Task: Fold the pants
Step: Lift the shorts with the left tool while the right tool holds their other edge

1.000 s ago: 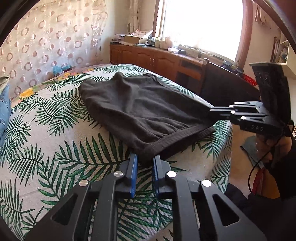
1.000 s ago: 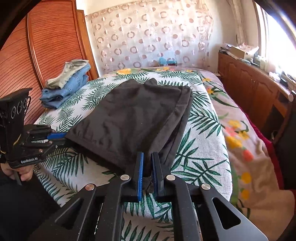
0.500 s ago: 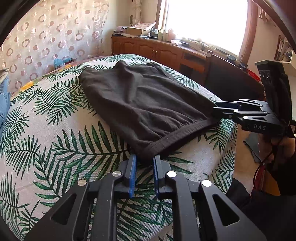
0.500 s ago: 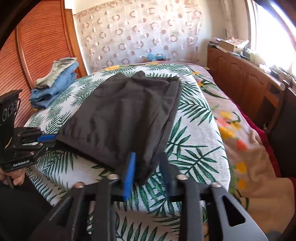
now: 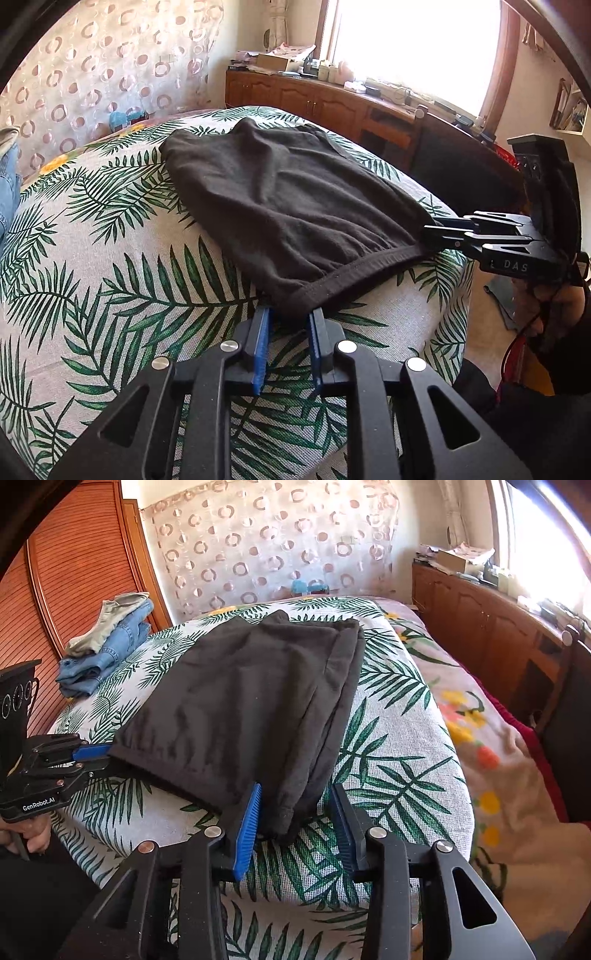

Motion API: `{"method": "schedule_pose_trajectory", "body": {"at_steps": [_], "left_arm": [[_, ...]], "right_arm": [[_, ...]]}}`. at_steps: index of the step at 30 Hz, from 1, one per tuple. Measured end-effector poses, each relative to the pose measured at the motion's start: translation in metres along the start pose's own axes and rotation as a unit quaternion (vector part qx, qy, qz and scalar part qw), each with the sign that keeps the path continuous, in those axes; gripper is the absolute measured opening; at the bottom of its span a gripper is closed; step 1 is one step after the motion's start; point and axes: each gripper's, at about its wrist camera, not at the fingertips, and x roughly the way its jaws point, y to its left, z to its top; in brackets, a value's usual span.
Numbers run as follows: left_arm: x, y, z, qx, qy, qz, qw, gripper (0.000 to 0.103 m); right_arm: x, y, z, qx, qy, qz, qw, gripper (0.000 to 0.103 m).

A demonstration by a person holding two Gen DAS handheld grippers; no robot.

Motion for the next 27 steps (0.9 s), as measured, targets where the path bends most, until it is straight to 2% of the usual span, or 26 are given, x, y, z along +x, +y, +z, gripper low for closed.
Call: {"method": "schedule_pose_trajectory", "body": {"at_steps": [3,5,8,13,17,27], "left_arm": [[0.000,-0.001,0.000,0.000,-0.002,-0.002,1.0000,0.018],[-0.002,-0.002,0.002,0.001,-0.004,-0.002,1.0000,0.014],[-0.020,-0.005,0.014,0.004,-0.034,-0.007,0.9994,0.013],[-0.062,-0.006,0.046,0.011,-0.088,-0.005,0.9960,0.013],[-0.092,-0.005,0.071,0.022,-0.122,0.013,0.9922,0.013],[-0.171,0.000,0.128,0.044,-0.192,0.037,0.9797,0.013]], "right_arm": [[0.001,0.000,0.000,0.003,0.002,0.019,1.000,0.022],[0.002,-0.001,0.000,0.004,0.003,0.032,0.999,0.015],[0.000,-0.006,0.006,0.018,0.001,0.057,0.998,0.008],[-0.023,-0.001,0.026,-0.002,-0.042,0.068,0.997,0.007],[-0.050,0.006,0.051,-0.026,-0.084,0.067,0.994,0.006],[-0.118,0.031,0.115,-0.083,-0.183,0.070,0.977,0.006]]}}
